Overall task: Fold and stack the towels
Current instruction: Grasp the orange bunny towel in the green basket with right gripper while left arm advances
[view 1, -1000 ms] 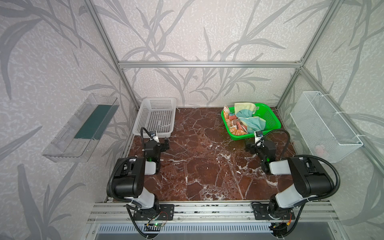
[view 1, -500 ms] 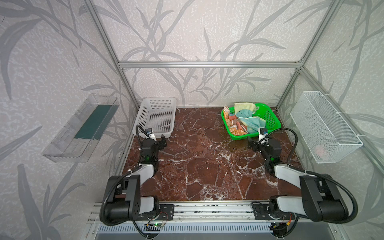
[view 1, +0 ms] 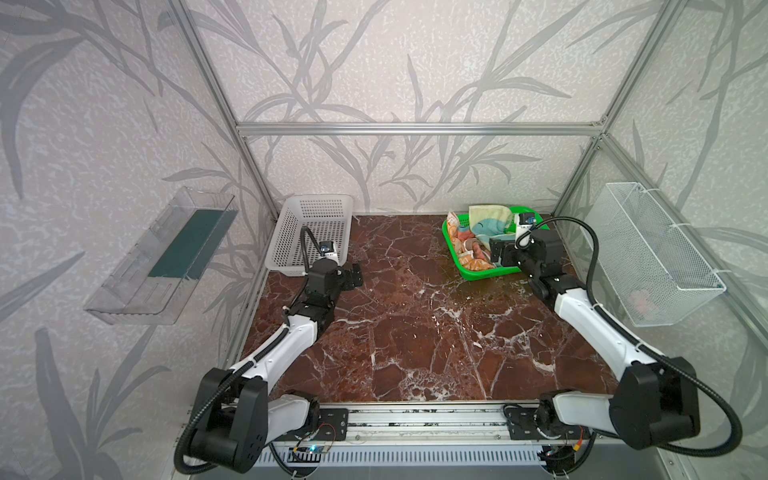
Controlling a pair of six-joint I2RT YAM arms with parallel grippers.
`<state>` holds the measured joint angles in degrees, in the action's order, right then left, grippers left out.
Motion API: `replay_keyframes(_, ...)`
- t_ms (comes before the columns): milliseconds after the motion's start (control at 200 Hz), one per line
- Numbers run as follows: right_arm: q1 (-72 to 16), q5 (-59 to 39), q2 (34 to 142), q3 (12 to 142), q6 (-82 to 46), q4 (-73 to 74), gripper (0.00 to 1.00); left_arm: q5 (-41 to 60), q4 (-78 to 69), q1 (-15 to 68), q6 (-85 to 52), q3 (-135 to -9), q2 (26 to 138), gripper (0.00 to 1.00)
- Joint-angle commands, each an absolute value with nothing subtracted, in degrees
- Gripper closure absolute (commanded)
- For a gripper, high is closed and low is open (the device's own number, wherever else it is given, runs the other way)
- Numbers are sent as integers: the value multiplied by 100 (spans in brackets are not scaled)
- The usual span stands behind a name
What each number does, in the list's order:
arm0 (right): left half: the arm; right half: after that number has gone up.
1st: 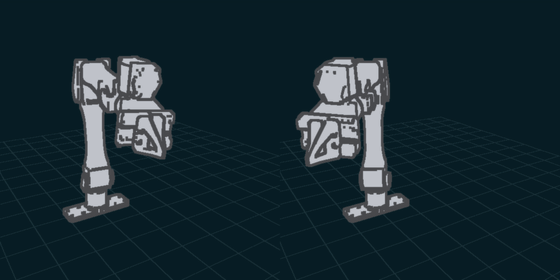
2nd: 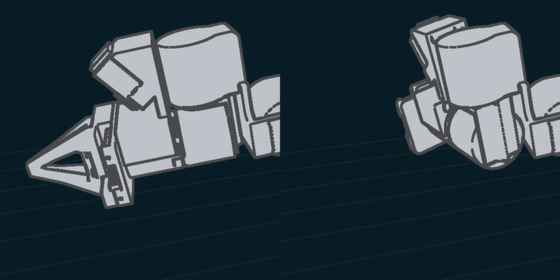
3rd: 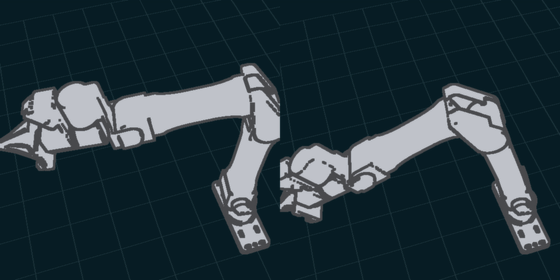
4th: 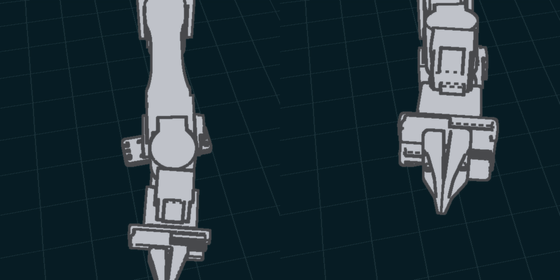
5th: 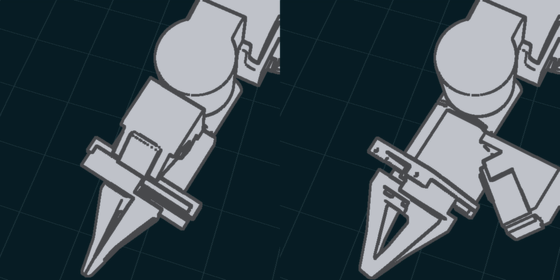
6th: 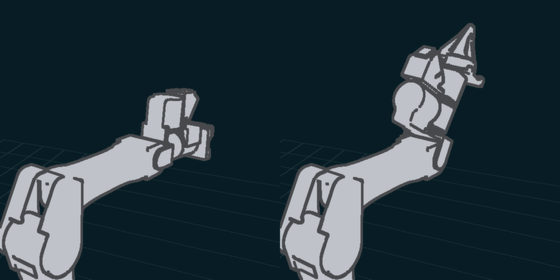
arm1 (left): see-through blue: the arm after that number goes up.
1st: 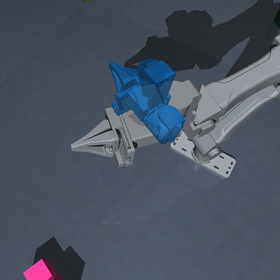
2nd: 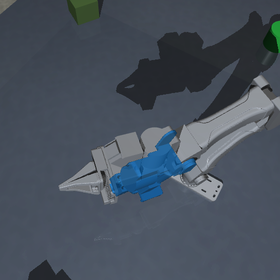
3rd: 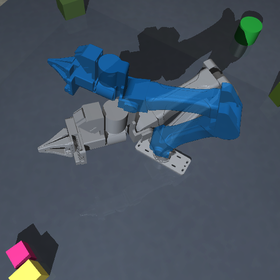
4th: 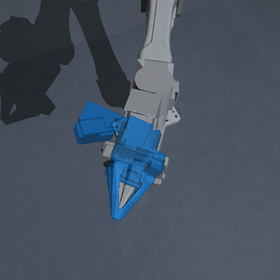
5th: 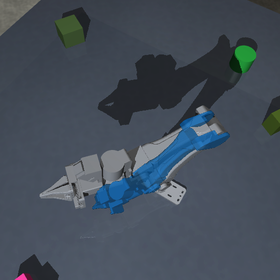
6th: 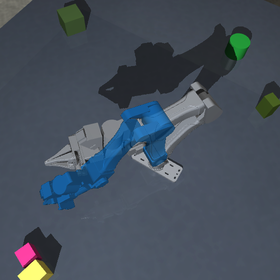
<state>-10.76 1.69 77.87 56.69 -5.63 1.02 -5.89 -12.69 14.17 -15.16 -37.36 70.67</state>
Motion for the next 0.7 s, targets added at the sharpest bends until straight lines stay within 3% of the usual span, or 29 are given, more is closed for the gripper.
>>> replay_keyframes(0,-1237,247,8373,6209,-824,-985,1,-407,-839,1678,-2115,-4013,7376,1)
replay_keyframes(255,-1581,183,9527,7254,-1019,-1356,1,-267,-795,2433,-2193,-4409,7973,1)
replay_keyframes(395,-1815,61,10024,7590,-1085,-1457,13,-255,-806,2650,-2182,-4505,8126,1)
replay_keyframes(615,-1872,175,10505,7932,-1355,-1638,45,-211,-817,2806,-2135,-4605,8197,1)
replay_keyframes(695,-1872,349,10561,7935,-1430,-1661,50,-222,-817,2841,-2127,-4610,8191,1)
